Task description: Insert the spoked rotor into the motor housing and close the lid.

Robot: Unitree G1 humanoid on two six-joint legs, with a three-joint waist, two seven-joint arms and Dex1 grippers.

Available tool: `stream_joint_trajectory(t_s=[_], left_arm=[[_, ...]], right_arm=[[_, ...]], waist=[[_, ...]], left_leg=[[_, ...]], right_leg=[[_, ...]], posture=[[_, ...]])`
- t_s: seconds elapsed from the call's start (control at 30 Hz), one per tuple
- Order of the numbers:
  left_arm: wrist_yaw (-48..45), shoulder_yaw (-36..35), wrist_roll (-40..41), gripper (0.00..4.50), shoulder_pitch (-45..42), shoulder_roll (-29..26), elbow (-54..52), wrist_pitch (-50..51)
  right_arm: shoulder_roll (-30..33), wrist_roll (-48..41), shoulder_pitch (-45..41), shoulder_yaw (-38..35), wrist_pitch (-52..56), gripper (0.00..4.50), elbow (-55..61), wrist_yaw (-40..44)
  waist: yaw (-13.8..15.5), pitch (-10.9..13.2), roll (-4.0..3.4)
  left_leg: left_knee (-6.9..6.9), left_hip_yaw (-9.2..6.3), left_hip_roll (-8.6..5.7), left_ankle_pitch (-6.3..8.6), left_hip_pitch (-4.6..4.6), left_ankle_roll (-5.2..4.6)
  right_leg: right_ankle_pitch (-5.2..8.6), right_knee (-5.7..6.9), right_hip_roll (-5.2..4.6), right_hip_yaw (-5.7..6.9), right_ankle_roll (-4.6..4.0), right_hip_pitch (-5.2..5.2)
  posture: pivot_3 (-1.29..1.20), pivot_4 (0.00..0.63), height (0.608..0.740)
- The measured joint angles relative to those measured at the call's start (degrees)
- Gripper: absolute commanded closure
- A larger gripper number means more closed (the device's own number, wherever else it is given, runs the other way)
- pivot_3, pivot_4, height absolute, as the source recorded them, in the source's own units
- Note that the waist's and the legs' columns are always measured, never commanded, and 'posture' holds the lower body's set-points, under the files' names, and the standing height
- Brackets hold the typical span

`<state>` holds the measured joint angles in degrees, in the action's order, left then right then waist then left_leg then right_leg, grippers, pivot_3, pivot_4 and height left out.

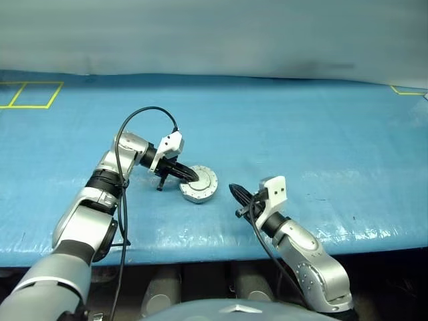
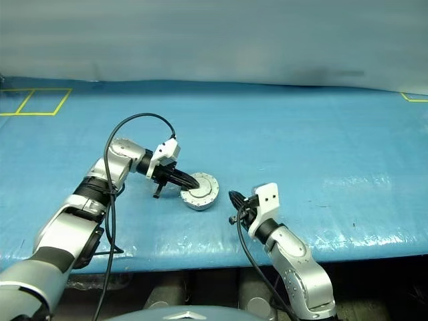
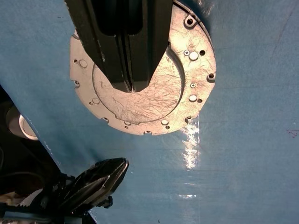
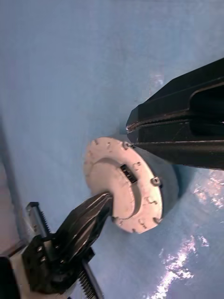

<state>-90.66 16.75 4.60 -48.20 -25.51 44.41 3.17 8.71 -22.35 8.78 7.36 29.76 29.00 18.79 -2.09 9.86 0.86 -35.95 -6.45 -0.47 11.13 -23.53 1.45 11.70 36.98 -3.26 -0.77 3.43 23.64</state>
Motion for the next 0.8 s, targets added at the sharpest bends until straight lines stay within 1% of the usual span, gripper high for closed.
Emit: stream_joint_trajectory(t_s=[0.07, 0.17, 0.2, 0.23, 0.3, 0.37, 0.43, 0.53, 0.6, 0.67, 0.7, 0.8], left_arm=[[0.96, -0.59, 0.39, 4.46, 1.25, -0.21, -2.53, 0.32], [2.26, -0.98, 0.63, 4.46, 2.48, -0.63, -5.44, 0.51], [3.21, -1.78, 1.06, 4.46, 3.84, -1.10, -8.19, 1.03], [4.01, -2.47, 1.46, 4.49, 4.94, -1.39, -10.63, 1.56], [5.88, -3.42, 2.51, 4.50, 7.67, -2.27, -16.27, 2.85], [8.74, -4.84, 3.15, 4.50, 11.14, -3.04, -22.36, 4.72], [12.76, -6.55, 4.38, 4.50, 15.31, -3.45, -29.27, 7.64], [19.30, -9.11, 5.33, 4.50, 21.14, -3.85, -37.76, 10.97], [24.19, -11.16, 5.32, 4.50, 25.29, -3.93, -41.86, 11.87], [29.12, -13.99, 5.77, 4.50, 29.56, -3.44, -45.61, 12.86], [31.37, -15.57, 6.46, 4.50, 31.60, -2.83, -47.38, 13.21], [36.70, -18.90, 8.53, 4.50, 37.04, -1.02, -52.17, 13.70]], right_arm=[[0.19, -3.58, -1.74, -0.51, 4.58, 4.50, 2.56, -0.33], [1.13, -5.45, -3.74, -0.40, 8.09, 4.50, 4.89, -0.44], [1.99, -5.52, -4.95, -0.08, 8.93, 4.50, 5.40, -0.40], [2.75, -5.49, -5.95, 0.19, 9.54, 4.32, 5.67, -0.31], [4.23, -5.11, -7.50, 1.05, 10.00, 3.87, 5.74, -0.04], [5.56, -4.48, -8.41, 2.68, 10.50, 3.27, 5.61, 0.29], [6.32, -3.52, -9.03, 4.32, 10.65, 2.55, 5.23, 0.64], [6.67, -3.16, -10.52, 5.77, 10.71, 1.59, 4.67, 1.22], [7.23, -2.97, -11.50, 6.35, 10.76, 0.87, 4.18, 1.91], [7.96, -2.67, -12.55, 7.02, 10.82, 0.27, 2.94, 2.62], [8.26, -2.46, -12.89, 7.36, 10.86, 0.02, 2.51, 2.84], [8.59, -1.83, -15.40, 8.37, 11.10, 0.02, 0.52, 3.58]], waist=[[0.00, 0.00, 0.00], [-0.03, 0.00, 0.00], [-0.14, 0.00, 0.00], [-0.21, 0.00, 0.00], [-0.14, 0.00, -0.01], [-0.16, 0.00, -0.02], [-0.17, 0.00, -0.02], [-0.19, 0.00, -0.02], [-0.16, 0.00, -0.02], [-0.12, 0.00, -0.02], [-0.07, 0.00, -0.03], [0.02, 0.00, -0.03]], left_leg=[[-0.01, 0.00, 0.00, 0.00, -0.03, 0.00], [-0.01, 0.00, -0.01, 0.00, -0.03, 0.00], [0.00, 0.00, 0.00, 0.00, -0.02, 0.00], [0.00, 0.00, 0.00, 0.00, -0.02, 0.00], [0.03, -0.02, 0.01, 0.00, -0.02, 0.00], [0.05, -0.03, 0.01, 0.00, -0.02, 0.00], [0.06, -0.03, 0.01, 0.00, -0.03, 0.00], [0.03, -0.02, 0.01, 0.00, 0.01, 0.00], [0.03, -0.02, 0.01, 0.00, 0.04, 0.00], [0.02, -0.01, 0.02, 0.00, 0.05, 0.00], [0.03, -0.02, 0.02, 0.00, 0.05, 0.00], [0.03, -0.01, 0.01, 0.00, 0.04, 0.01]], right_leg=[[-0.01, -0.01, -0.01, -0.01, 0.00, 0.02], [-0.02, -0.01, -0.01, -0.02, 0.01, 0.03], [-0.02, -0.01, -0.01, -0.02, 0.01, 0.03], [-0.02, -0.01, -0.01, -0.03, 0.00, 0.03], [-0.01, -0.01, 0.00, -0.01, 0.00, 0.02], [-0.01, -0.01, 0.00, -0.01, -0.01, 0.04], [-0.01, -0.02, -0.01, -0.01, -0.01, 0.04], [-0.01, -0.02, -0.01, -0.02, 0.00, 0.01], [-0.01, -0.02, -0.01, -0.02, 0.00, -0.01], [-0.02, -0.02, -0.01, -0.02, -0.01, -0.01], [-0.02, -0.02, -0.02, -0.02, -0.01, 0.00], [-0.02, -0.04, -0.04, -0.02, -0.01, -0.01]], posture=[[0.00, 0.150, 0.740], [0.00, 0.150, 0.740], [0.00, 0.150, 0.740], [0.00, 0.150, 0.740], [0.00, 0.150, 0.740], [0.00, 0.150, 0.740], [0.00, 0.150, 0.740], [0.00, 0.150, 0.740], [0.00, 0.150, 0.740], [0.00, 0.150, 0.740], [0.00, 0.150, 0.740], [0.00, 0.150, 0.740]])
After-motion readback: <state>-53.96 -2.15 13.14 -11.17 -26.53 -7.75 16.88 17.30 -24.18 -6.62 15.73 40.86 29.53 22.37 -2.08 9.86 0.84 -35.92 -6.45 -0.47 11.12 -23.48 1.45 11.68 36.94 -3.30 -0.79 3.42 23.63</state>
